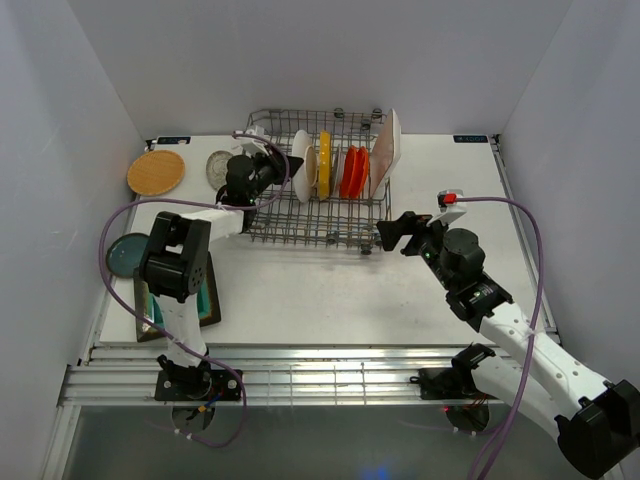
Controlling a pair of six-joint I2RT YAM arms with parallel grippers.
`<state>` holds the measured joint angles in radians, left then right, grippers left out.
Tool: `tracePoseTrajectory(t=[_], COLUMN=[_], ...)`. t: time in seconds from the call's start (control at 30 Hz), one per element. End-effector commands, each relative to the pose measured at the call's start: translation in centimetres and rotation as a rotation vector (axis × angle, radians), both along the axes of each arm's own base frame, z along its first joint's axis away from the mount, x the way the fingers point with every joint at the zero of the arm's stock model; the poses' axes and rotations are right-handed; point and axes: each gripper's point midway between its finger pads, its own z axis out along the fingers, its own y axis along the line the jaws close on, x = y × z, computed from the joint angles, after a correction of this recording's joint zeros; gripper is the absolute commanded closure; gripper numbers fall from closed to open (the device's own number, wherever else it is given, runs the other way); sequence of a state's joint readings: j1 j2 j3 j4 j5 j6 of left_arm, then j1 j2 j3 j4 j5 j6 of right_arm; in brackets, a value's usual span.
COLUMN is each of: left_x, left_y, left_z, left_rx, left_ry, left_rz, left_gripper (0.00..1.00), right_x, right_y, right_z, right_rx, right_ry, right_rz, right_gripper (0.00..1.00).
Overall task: Load the plates into the dish rack
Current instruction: Insert the plate into the dish rack.
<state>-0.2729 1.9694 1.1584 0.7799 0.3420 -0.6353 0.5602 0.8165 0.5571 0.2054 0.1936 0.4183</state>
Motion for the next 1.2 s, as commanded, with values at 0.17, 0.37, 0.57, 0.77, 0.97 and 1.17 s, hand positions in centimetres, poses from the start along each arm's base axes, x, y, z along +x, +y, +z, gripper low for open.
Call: tracePoseTrajectory(t=[0.17,0.37,0.57,0.77,0.97,1.17], left_x=[1.1,1.1,0.6,-0.2,-0.7,-1.5], left_y=[-1.5,-2.2,-3.2,-3.8,-3.7,-3.5], left_z=[3.4,2.9,2.7,2.8,3.4,4.4], left_rx=[0.147,0.172,0.188,0.202,0.209,0.200], left_ry=[-0.102,-0.096,-0.096,-0.098,-0.109,-0.115], left_rz=[0.095,0.085,0.067,0.050,0.058,0.068], left_gripper=[1.00,1.00,0.83,0.58,0.38,0.28], right_x=[0.3,0.4,0.4,0.6,0.7,0.7], right_y=[0.3,0.5,0.5,0.7,0.8,0.9], right_z=[2.2,2.1,2.0,1.7,1.5,1.5], right_rx=[0.026,0.023,0.020,0.014,0.011,0.007], right_ry=[-0.047,-0.041,-0.036,-0.026,-0.020,-0.017], right_rz=[0.009,0.016,0.014,0.020,0.022,0.026], right_gripper=[0.10,0.10,0.10,0.10,0.10,0.10])
